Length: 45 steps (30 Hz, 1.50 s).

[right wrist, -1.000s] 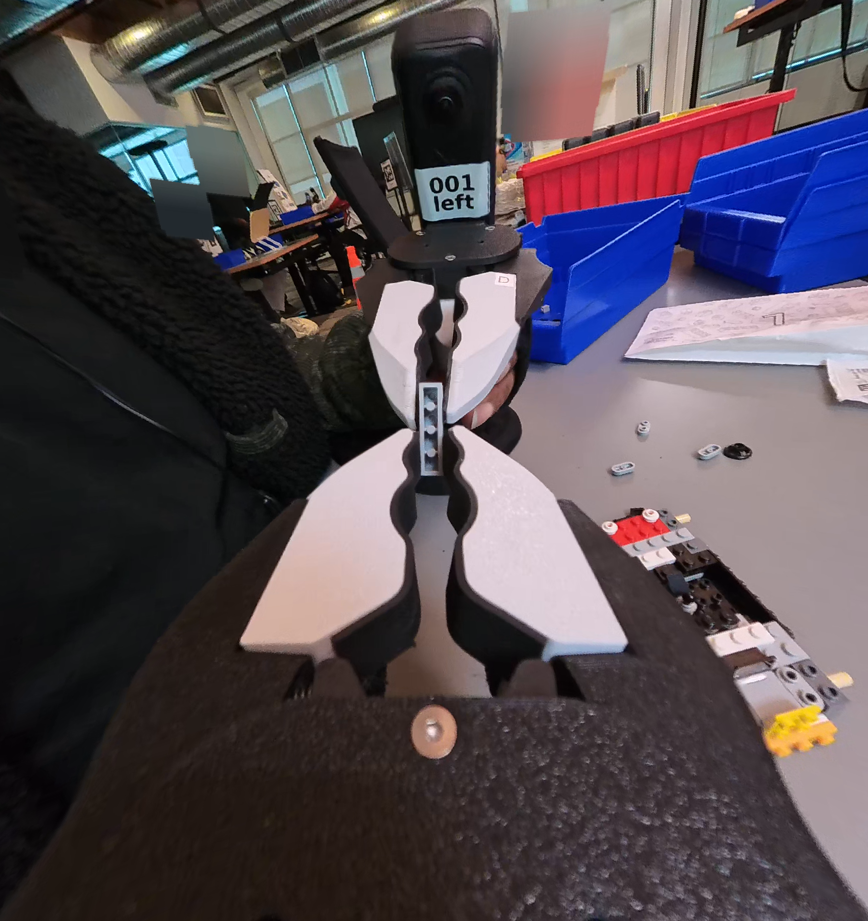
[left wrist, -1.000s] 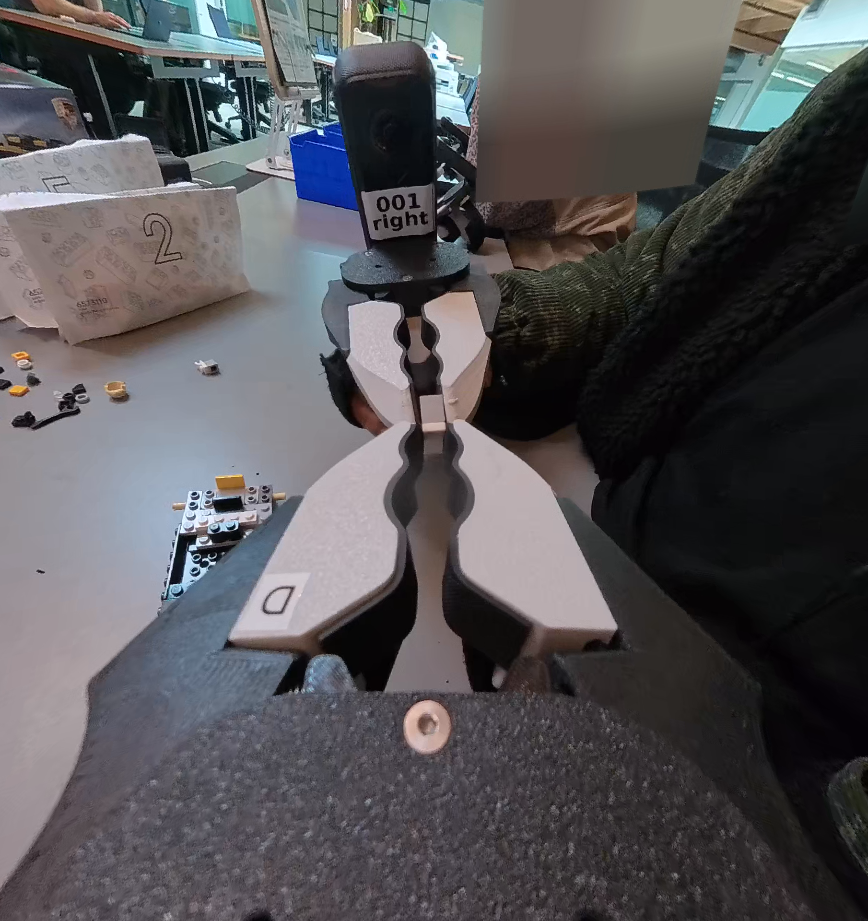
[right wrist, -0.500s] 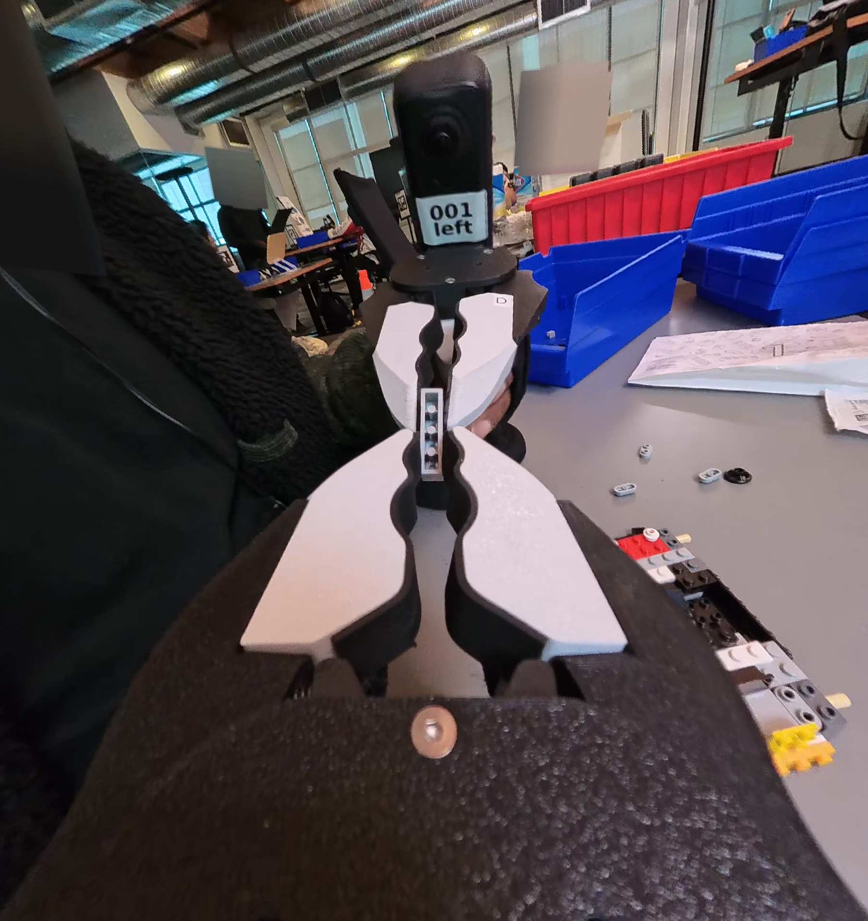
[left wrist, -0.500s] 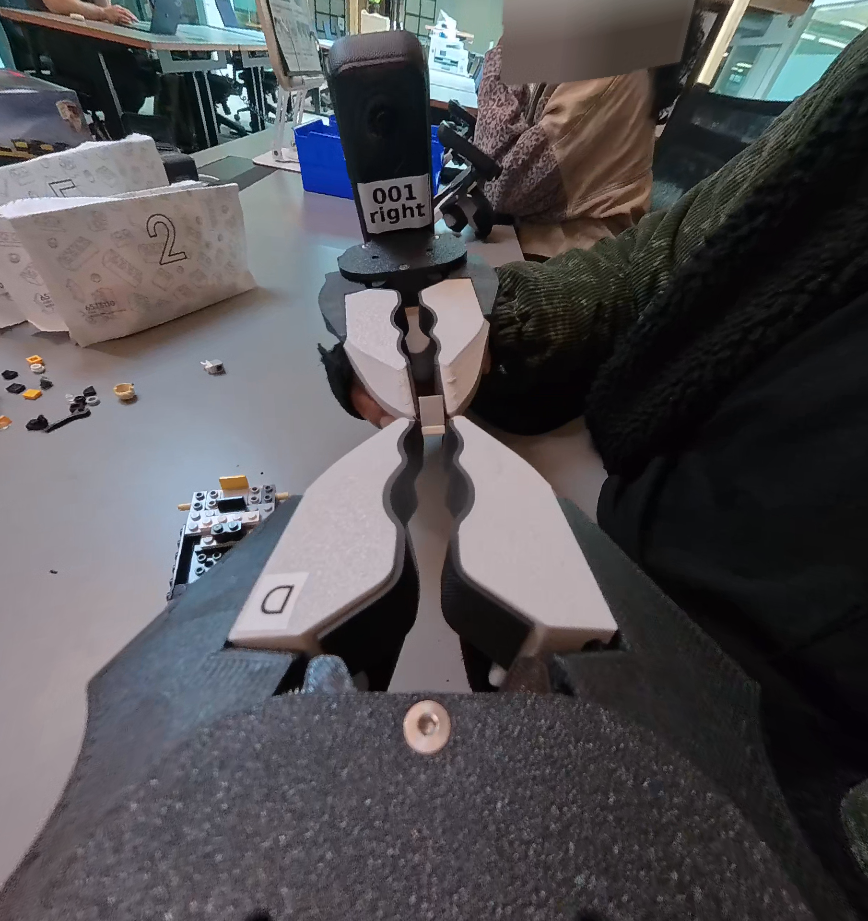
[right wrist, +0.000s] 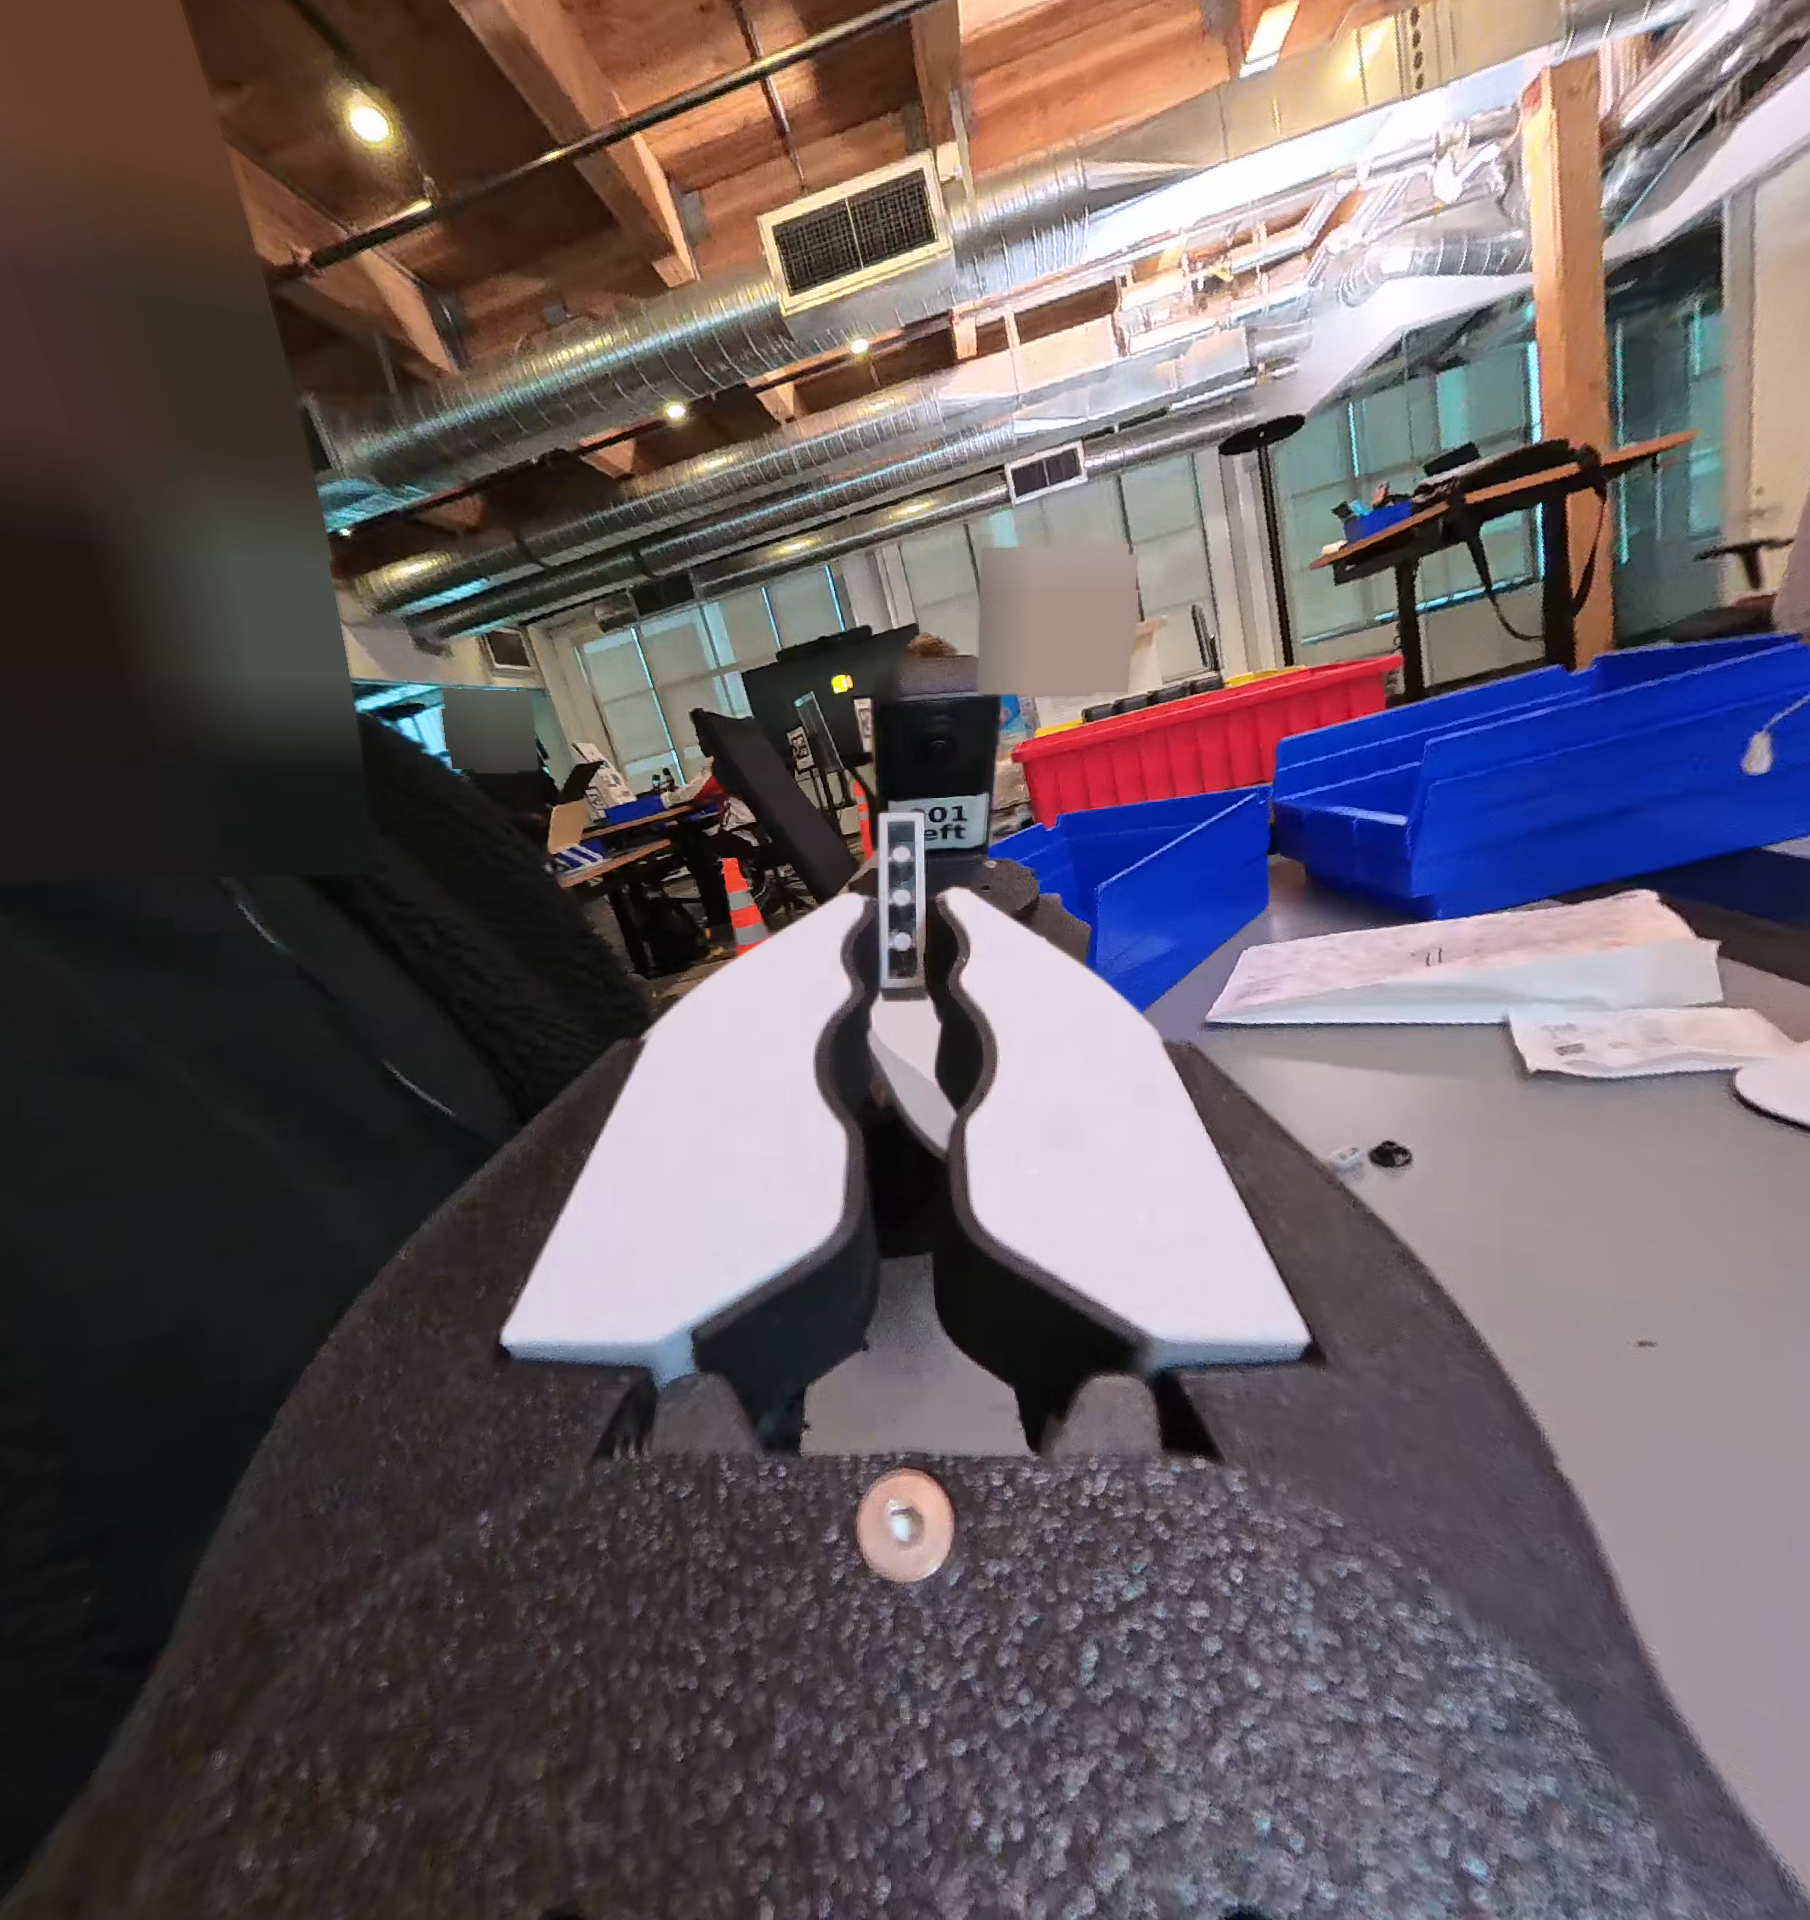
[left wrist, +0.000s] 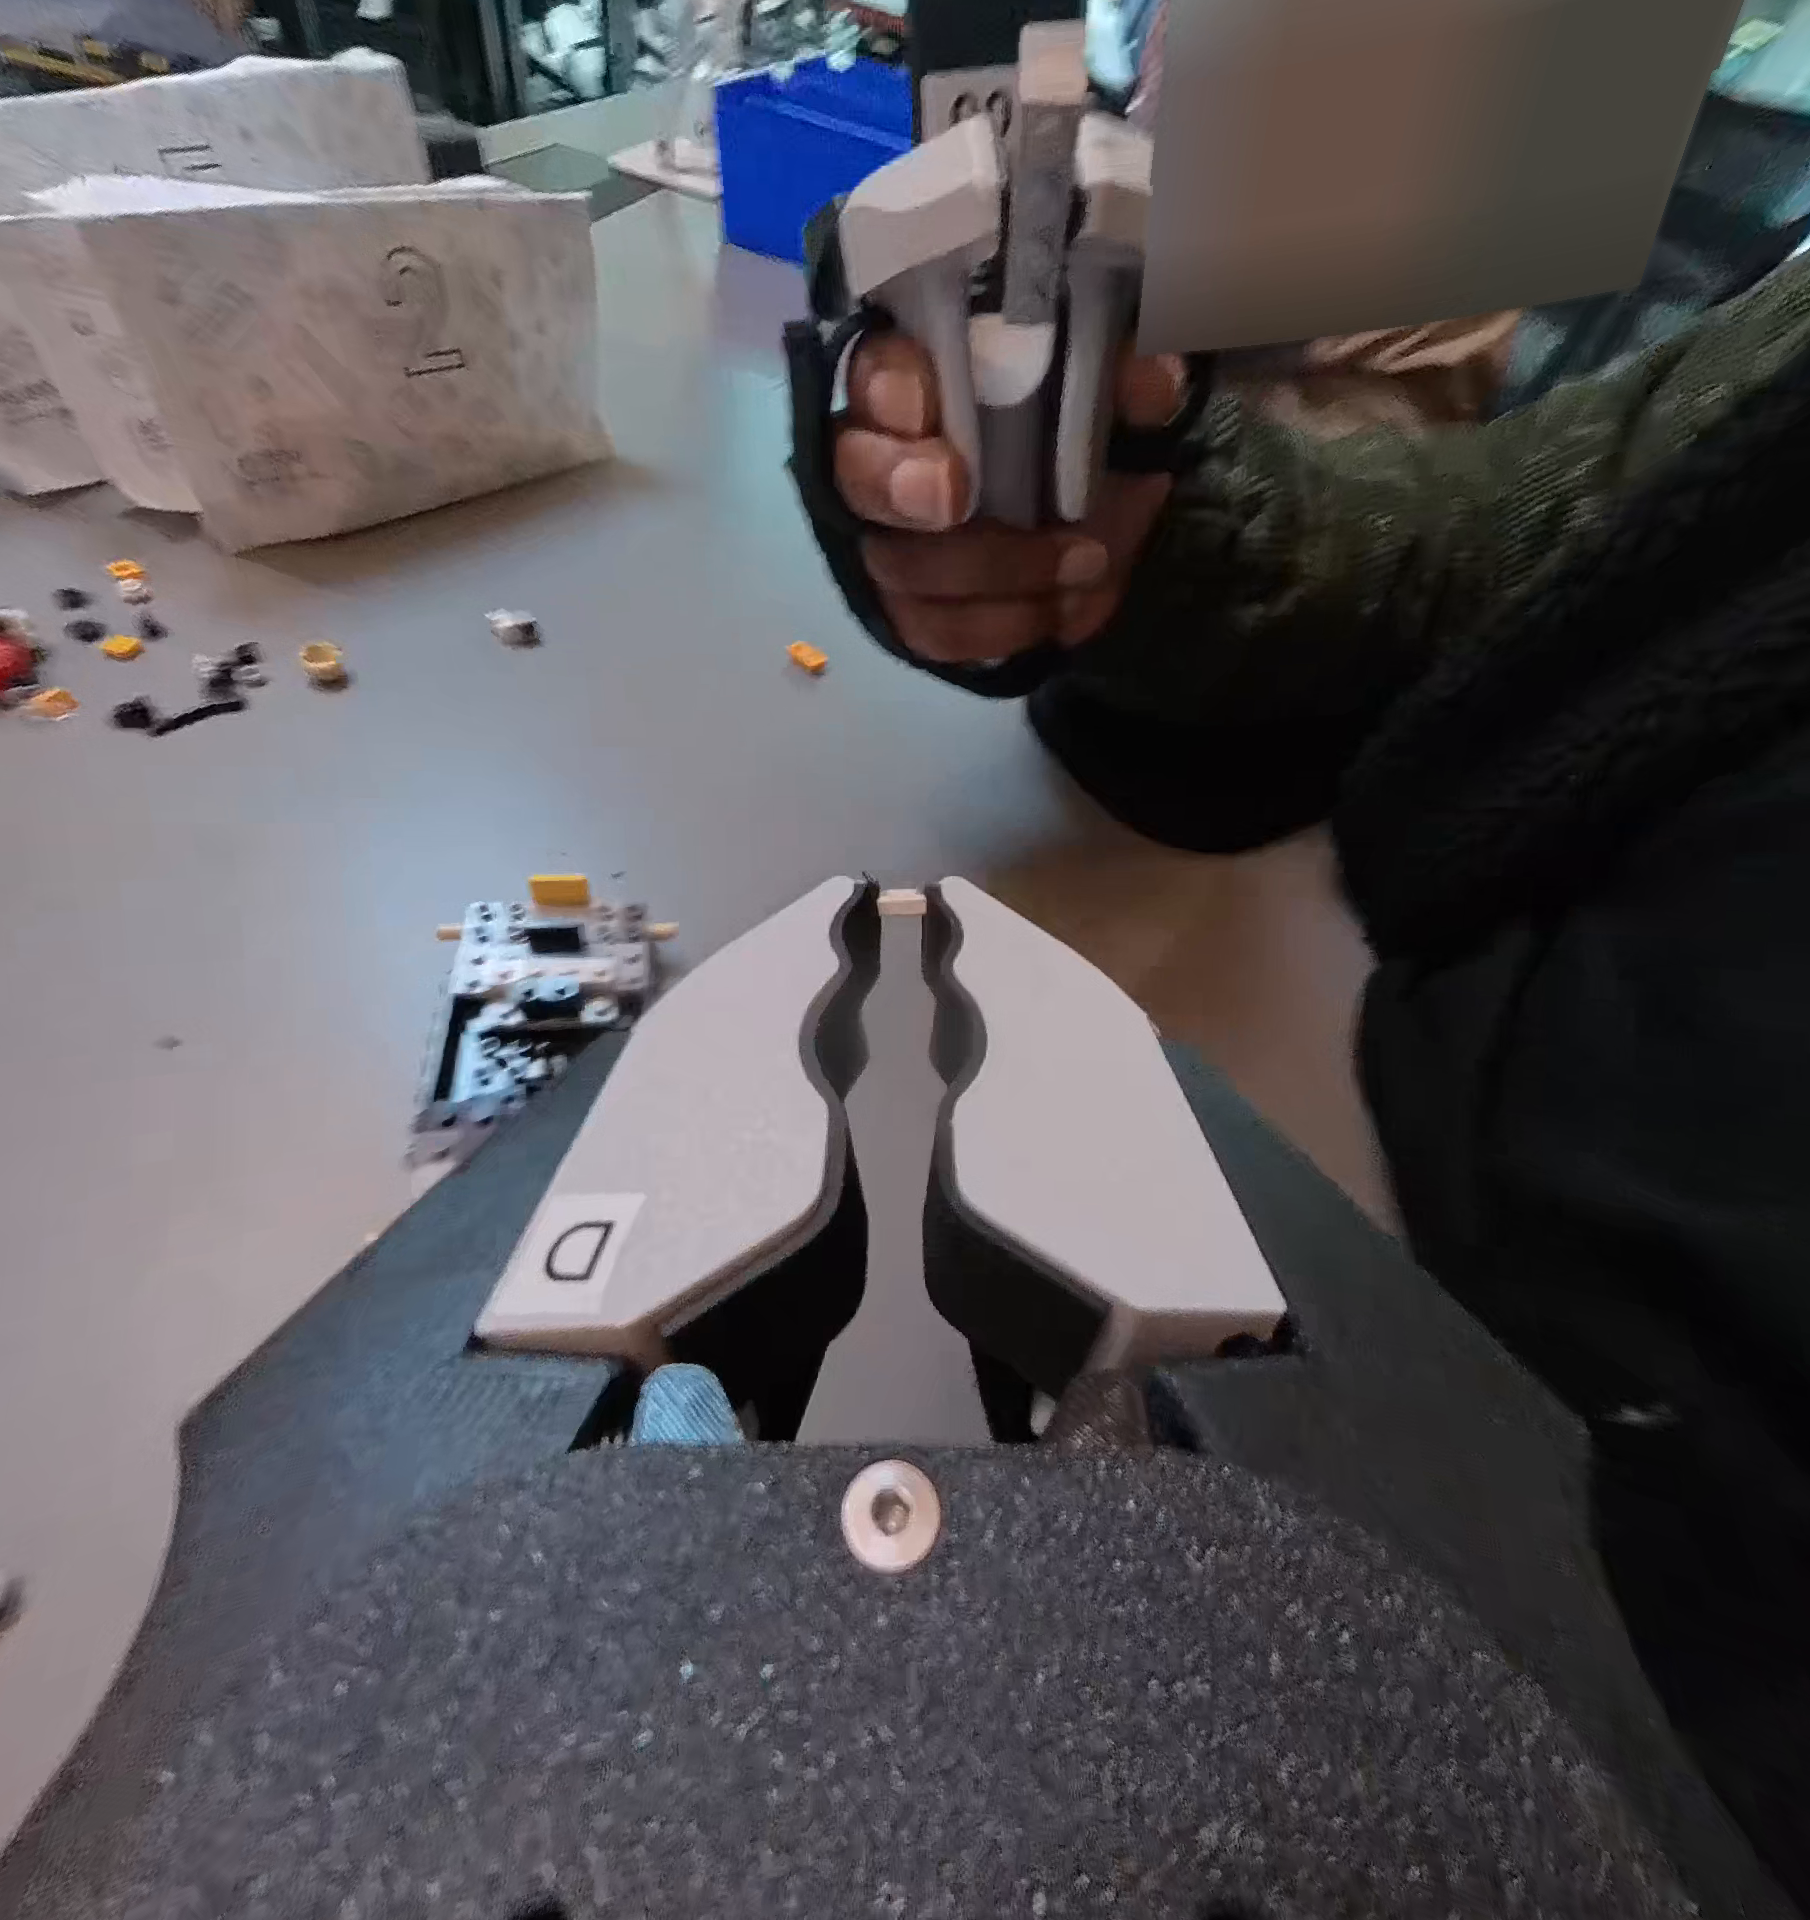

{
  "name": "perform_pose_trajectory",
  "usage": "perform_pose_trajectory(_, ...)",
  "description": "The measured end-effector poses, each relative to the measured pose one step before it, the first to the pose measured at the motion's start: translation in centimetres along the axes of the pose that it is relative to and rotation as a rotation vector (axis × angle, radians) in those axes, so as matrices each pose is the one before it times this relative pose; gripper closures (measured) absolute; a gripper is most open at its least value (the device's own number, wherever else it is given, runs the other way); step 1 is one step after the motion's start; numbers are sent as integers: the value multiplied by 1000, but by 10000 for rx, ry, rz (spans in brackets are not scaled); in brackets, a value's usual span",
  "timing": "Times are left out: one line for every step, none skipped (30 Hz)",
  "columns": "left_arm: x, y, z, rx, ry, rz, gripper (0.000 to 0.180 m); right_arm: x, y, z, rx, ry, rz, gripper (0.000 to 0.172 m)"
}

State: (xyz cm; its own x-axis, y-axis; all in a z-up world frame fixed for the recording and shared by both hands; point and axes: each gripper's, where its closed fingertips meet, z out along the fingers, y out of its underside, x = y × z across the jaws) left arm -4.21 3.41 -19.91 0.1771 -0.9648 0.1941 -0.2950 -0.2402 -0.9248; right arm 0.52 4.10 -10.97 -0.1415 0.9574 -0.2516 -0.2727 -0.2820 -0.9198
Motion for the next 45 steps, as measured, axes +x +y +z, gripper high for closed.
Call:
perform_pose_trajectory(-703, 396, -87, -151, -464, 176, 171, 346, 172, -10, -108, 43, 152, 164)
perform_pose_trajectory(-507, 387, -216, -90, -302, 85, 172, 440, 317, -13, -142, 119, 90, 164)
perform_pose_trajectory(-385, 152, -292, 34, -192, -42, 172, 340, 367, 2, -116, 72, 125, 164)
perform_pose_trajectory(-391, 30, -332, 61, -195, -52, 172, 238, 363, 46, -100, 29, 175, 164)
perform_pose_trajectory(-450, 71, -320, -20, -233, 52, 172, 234, 358, 75, -122, 75, 111, 164)
perform_pose_trajectory(-578, 97, -317, -67, -354, 159, 172, 209, 361, 85, -136, 96, 33, 164)
perform_pose_trajectory(-626, 93, -333, -94, -409, 248, 173, 141, 285, 71, -103, 65, 21, 164)
perform_pose_trajectory(-669, 69, -345, -77, -440, 259, 173, 111, 236, 47, -87, 41, 48, 164)
perform_pose_trajectory(-809, 69, -370, -59, -494, 212, 173, 118, 180, 38, -66, 43, 41, 164)
perform_pose_trajectory(-936, 104, -421, -68, -545, 184, 173, 154, 190, 19, -83, 71, 37, 164)
perform_pose_trajectory(-1111, 47, -516, -54, -657, 185, 173, 152, 201, 40, -99, 63, 36, 164)
perform_pose_trajectory(-1216, -132, -699, 9, -727, 212, 173, 68, 175, 40, -74, 20, 33, 164)
perform_pose_trajectory(-1422, -381, -960, 94, -858, 204, 173, 12, 139, 36, -56, -15, 41, 164)
perform_pose_trajectory(-1792, -526, -1240, 99, -1038, 79, 173, 32, 100, 22, -37, -1, 28, 164)
perform_pose_trajectory(-2041, -570, -1421, 63, -1089, -15, 173, 67, 48, 4, -12, 30, 9, 164)
perform_pose_trajectory(-2332, -451, -1525, -7, -1175, -74, 173, 74, -19, -18, 25, 31, 3, 164)
perform_pose_trajectory(-2626, -204, -1512, -117, -1250, -159, 173, 115, -52, -34, 44, 52, -7, 164)
perform_pose_trajectory(-2723, 53, -1373, -192, -1156, -286, 173, 62, -63, -23, 51, 44, -54, 164)
perform_pose_trajectory(-2645, 245, -1178, -215, -991, -364, 173, 3, -73, -2, 57, 38, -86, 164)
perform_pose_trajectory(-2613, 438, -927, -237, -877, -413, 173, 28, -71, 2, 42, 73, -111, 164)
perform_pose_trajectory(-2397, 907, -575, -482, -677, -383, 172, 2, -67, 4, 25, 67, -138, 164)
perform_pose_trajectory(-2107, 1515, -148, -828, -482, -282, 173, -37, -32, 15, 1, 42, -125, 164)
perform_pose_trajectory(-1906, 1779, 277, -876, -448, -205, 171, -53, 21, 36, -34, 14, -75, 164)
perform_pose_trajectory(-1324, 1738, 619, -775, -239, -182, 167, -42, 49, 49, -34, 0, -42, 164)
perform_pose_trajectory(-598, 1616, 712, -743, 22, -184, 161, -22, 68, 57, -31, 0, -29, 164)
perform_pose_trajectory(-236, 1140, 597, -503, 7, -93, 154, 3, 103, 64, -44, 15, -15, 164)
perform_pose_trajectory(-50, 523, 335, -115, -66, 29, 150, 24, 62, 43, -17, 17, 0, 164)
perform_pose_trajectory(178, 99, 125, 90, -19, 36, 148, 2, 22, 29, 5, -2, 23, 164)
perform_pose_trajectory(316, -87, 50, 126, 48, -4, 146, 37, 7, 18, 2, 9, 27, 164)
perform_pose_trajectory(273, -181, 5, 113, 30, 19, 143, 59, 14, -9, 10, 24, 17, 164)
perform_pose_trajectory(68, -367, -81, 183, -110, 80, 139, 40, 13, -1, 5, 12, 18, 164)
perform_pose_trajectory(75, -642, -256, 319, -127, 138, 138, -3, 13, -14, -4, 1, 10, 164)
perform_pose_trajectory(437, -1020, -436, 513, 25, 125, 139, -10, -12, 0, -5, 9, -24, 164)
perform_pose_trajectory(1152, -1389, -554, 710, 350, 159, 139, -18, 6, 24, -16, 13, -47, 164)
perform_pose_trajectory(2036, -1509, -536, 737, 780, 229, 143, -12, 69, 56, -51, 12, -49, 164)
perform_pose_trajectory(2747, -1490, -360, 686, 1137, 214, 145, -26, 136, 88, -87, 5, -50, 164)
perform_pose_trajectory(3307, -1460, -99, 667, 1432, 84, 146, -68, 165, 103, -89, -14, -43, 164)
perform_pose_trajectory(3720, -1391, 230, 674, 1681, -66, 148, -105, 160, 107, -85, -32, -36, 164)
perform_pose_trajectory(3780, -1148, 631, 588, 1756, -201, 149, -110, 161, 127, -88, -23, -43, 164)
perform_pose_trajectory(3417, -694, 1052, 396, 1609, -243, 149, -120, 167, 132, -97, -24, -60, 164)
perform_pose_trajectory(2894, -224, 1321, 189, 1401, -186, 148, -171, 197, 132, -112, -41, -74, 164)
perform_pose_trajectory(2312, 188, 1461, -41, 1122, -79, 148, -211, 211, 153, -127, -62, -83, 164)
perform_pose_trajectory(1796, 394, 1434, -208, 833, 18, 148, -250, 209, 176, -126, -88, -85, 164)
perform_pose_trajectory(1351, 343, 1321, -211, 563, 141, 148, -270, 223, 192, -133, -103, -77, 164)
perform_pose_trajectory(1117, 252, 1134, -185, 423, 225, 148, -305, 203, 223, -125, -119, -82, 164)
